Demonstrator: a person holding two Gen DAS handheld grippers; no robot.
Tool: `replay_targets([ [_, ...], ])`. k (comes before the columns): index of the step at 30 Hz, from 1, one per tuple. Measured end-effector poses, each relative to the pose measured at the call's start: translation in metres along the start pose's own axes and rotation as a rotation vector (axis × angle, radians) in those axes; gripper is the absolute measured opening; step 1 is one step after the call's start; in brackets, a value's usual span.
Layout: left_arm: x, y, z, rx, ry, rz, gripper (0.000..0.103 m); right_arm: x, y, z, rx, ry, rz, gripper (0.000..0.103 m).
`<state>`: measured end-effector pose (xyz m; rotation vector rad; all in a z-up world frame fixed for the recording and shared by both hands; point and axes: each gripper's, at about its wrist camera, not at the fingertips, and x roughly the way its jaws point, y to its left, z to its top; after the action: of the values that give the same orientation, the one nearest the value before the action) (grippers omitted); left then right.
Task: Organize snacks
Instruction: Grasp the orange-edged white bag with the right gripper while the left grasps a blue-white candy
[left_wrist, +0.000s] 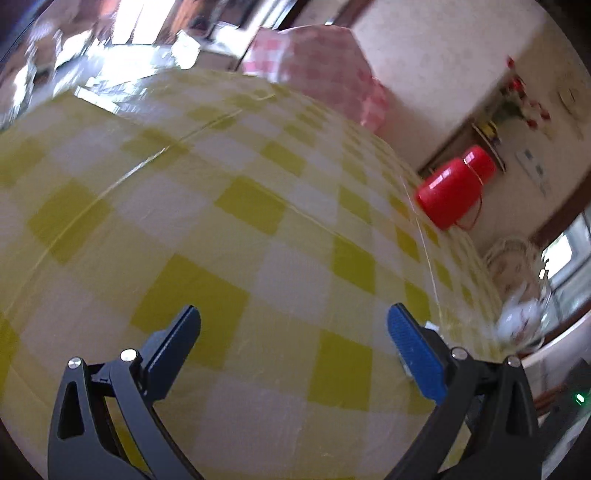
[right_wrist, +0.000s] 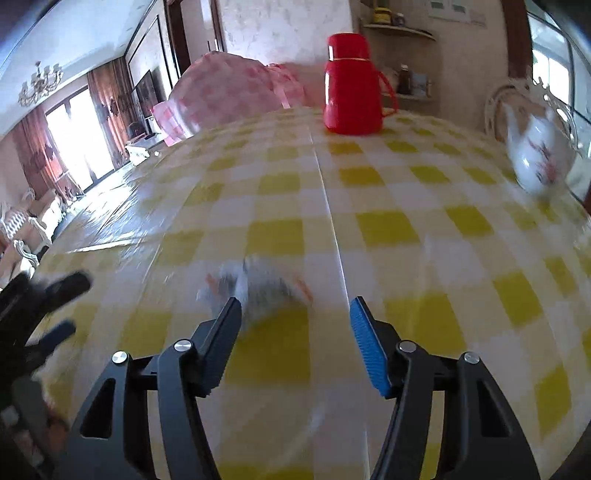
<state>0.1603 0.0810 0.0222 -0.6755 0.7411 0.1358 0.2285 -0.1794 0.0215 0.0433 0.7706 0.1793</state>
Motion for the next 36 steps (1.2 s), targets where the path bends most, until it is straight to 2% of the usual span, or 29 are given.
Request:
replay_targets([
  [3,0.0,-0.001,0.001,-0.003,0.003,-0.007,0.101,0.021,0.007,0.012,-0.033,0.043,0.028,0.059],
  [8,-0.001,-0.007,-0.002,0.027,0.019,-0.023,0.101,0.043,0.024,0.013,-0.115,0.145,0.061,0.059],
  [11,-0.001,-0.01,-0.004,0.044,0.021,-0.016,0.101,0.041,0.033,0.009,-0.152,0.147,0.044,0.058],
  [13,0.002,-0.012,-0.005,0.058,0.031,-0.014,0.101,0.034,0.034,0.003,-0.148,0.132,0.062,0.033],
  [18,0.007,-0.026,-0.013,0.147,0.08,-0.033,0.101,-0.002,0.011,-0.01,-0.038,0.077,0.068,0.027],
  [20,0.008,-0.036,-0.018,0.187,0.095,-0.05,0.101,-0.019,-0.004,-0.022,0.009,0.062,0.042,0.027],
  [24,0.013,-0.052,-0.031,0.267,0.13,-0.072,0.101,-0.052,-0.029,-0.055,0.076,0.062,0.015,0.027],
  [26,0.017,-0.059,-0.038,0.298,0.143,-0.068,0.101,-0.066,-0.036,-0.073,0.093,0.07,0.033,0.027],
  [31,0.031,-0.088,-0.054,0.364,0.15,-0.031,0.101,-0.098,-0.047,-0.102,0.112,0.064,0.081,0.028],
  [36,0.056,-0.12,-0.059,0.418,0.132,0.137,0.101,-0.097,-0.053,-0.103,0.157,0.076,0.122,0.028],
])
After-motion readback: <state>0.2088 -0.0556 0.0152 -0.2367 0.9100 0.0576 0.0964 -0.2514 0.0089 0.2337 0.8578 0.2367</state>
